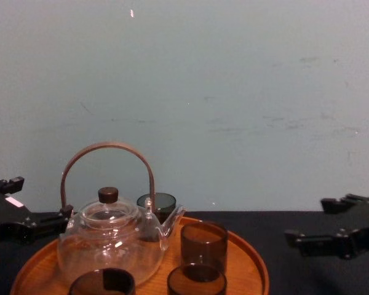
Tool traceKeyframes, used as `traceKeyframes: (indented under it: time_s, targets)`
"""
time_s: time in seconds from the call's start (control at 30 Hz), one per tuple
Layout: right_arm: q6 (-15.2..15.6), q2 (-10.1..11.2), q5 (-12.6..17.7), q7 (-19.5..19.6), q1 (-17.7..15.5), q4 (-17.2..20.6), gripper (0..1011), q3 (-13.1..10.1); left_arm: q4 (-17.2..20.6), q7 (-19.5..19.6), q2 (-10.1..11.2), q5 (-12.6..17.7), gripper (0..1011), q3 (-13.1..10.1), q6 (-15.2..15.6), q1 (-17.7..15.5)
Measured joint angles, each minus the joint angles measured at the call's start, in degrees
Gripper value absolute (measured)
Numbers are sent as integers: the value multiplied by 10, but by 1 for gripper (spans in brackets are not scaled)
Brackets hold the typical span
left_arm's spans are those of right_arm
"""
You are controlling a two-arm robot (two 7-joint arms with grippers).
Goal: Pick up the glass from the table and place it on the tray.
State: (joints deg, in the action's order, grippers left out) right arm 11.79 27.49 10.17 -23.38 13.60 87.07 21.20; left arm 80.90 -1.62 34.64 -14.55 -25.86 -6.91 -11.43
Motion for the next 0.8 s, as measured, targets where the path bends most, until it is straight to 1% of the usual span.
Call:
traceKeyframes:
  time_s: [0.07,0.13,0.27,0.37,0.8]
  targets:
    - [0,1,-1,11,-8,3,1002,-9,0,0,0,0,1010,0,0,0]
    - [-1,1,-10,25,-16,3,1002,-15,0,0,0,0,1009,0,0,0]
    - [-3,-5,-16,39,-22,-4,1002,-24,0,0,0,0,1009,0,0,0]
    - [-8,-14,-20,51,-27,-12,1002,-34,0,0,0,0,1010,0,0,0]
    - [-8,-11,-20,48,-26,-9,1002,-31,0,0,0,0,1010,0,0,0]
